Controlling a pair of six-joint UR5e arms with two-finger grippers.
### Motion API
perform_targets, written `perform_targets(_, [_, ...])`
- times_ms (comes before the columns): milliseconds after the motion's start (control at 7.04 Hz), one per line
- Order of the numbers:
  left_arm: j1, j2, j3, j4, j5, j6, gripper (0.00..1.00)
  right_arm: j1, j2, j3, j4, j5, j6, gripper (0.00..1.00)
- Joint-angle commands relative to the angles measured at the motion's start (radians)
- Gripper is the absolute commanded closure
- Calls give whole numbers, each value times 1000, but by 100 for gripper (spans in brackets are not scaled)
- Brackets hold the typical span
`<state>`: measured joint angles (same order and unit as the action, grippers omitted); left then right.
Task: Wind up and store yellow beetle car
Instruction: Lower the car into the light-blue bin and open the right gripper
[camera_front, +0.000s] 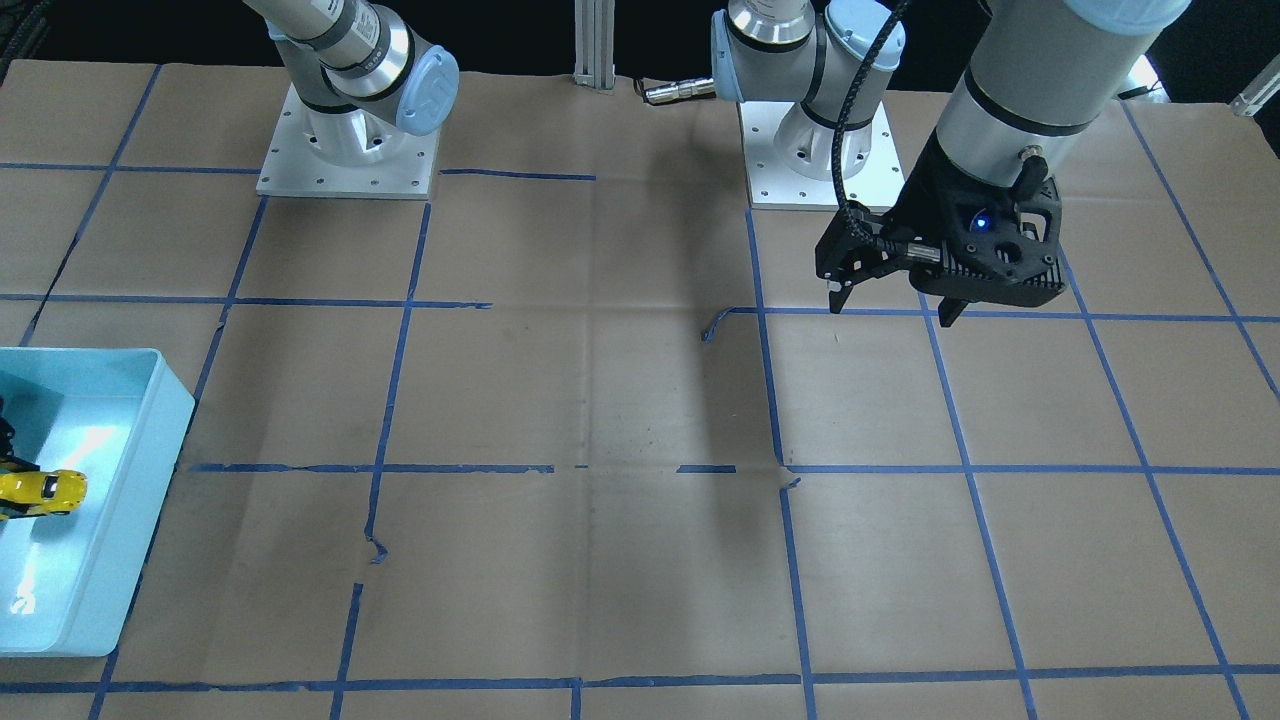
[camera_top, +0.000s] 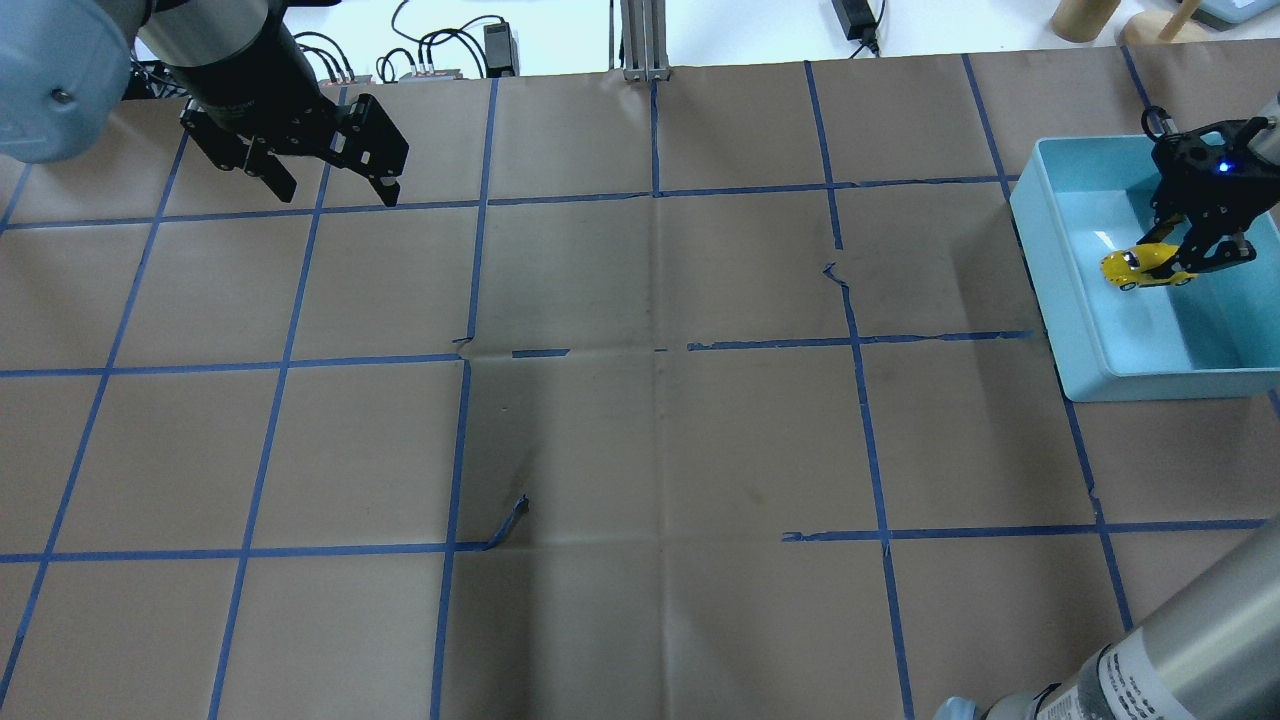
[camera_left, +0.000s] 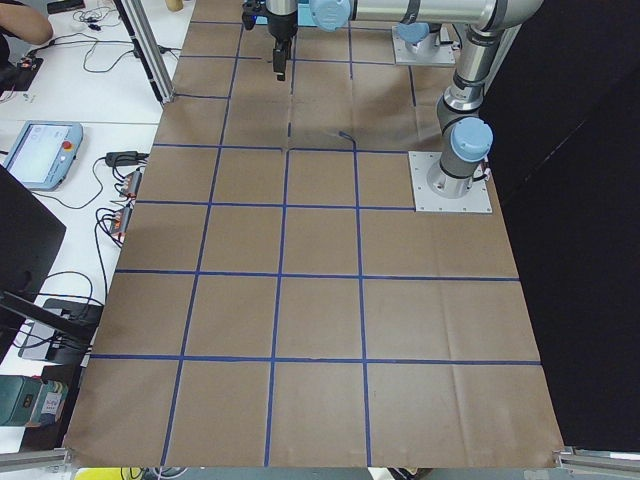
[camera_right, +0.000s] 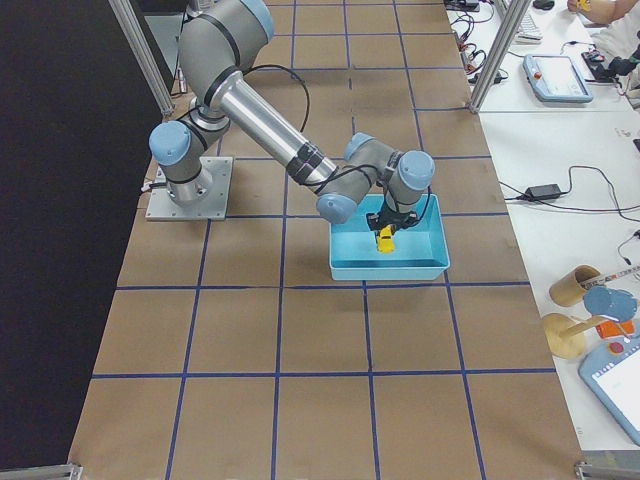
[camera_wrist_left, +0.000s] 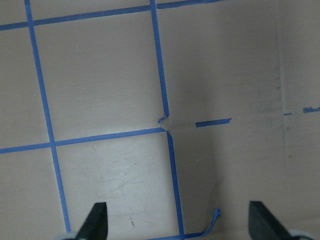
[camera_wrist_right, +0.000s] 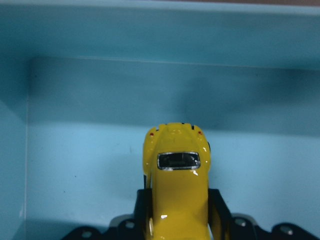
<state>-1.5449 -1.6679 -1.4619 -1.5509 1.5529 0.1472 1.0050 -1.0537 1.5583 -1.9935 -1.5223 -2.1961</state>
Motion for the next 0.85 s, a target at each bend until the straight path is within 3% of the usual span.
perform_targets(0, [0,0,0,0,-1,0,0,0,15,74,-108,-9,45,58])
perform_targets(142, [0,0,2,0,0,0,0,1,11,68,-94,-15,67,37])
perform_targets(710, [0,0,2,0,-2,0,0,6,-17,63,-47,-16,99,35])
